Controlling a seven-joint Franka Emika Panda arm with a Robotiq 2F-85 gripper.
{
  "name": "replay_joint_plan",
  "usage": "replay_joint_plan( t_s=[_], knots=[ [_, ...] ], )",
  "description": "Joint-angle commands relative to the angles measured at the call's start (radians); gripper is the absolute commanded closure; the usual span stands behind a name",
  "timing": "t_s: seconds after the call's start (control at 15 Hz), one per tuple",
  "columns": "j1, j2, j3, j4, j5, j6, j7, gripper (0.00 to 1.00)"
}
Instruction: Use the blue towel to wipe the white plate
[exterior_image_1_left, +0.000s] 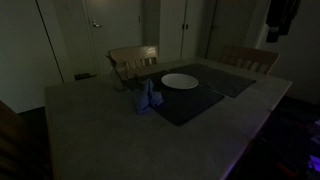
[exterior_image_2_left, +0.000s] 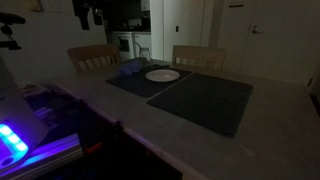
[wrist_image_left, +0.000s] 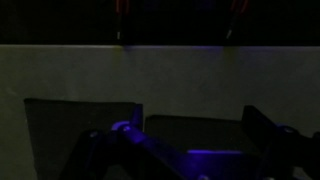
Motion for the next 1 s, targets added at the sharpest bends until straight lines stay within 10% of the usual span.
replay_joint_plan(
  t_s=[0.0, 0.93],
  knots=[
    [0.0, 0.058, -0.029, 0.011, -0.021, 0.088, -0.027, 0.0],
    [0.072, 0.713, -0.183, 0.28, 0.11, 0.829, -0.344, 0.0]
  ],
)
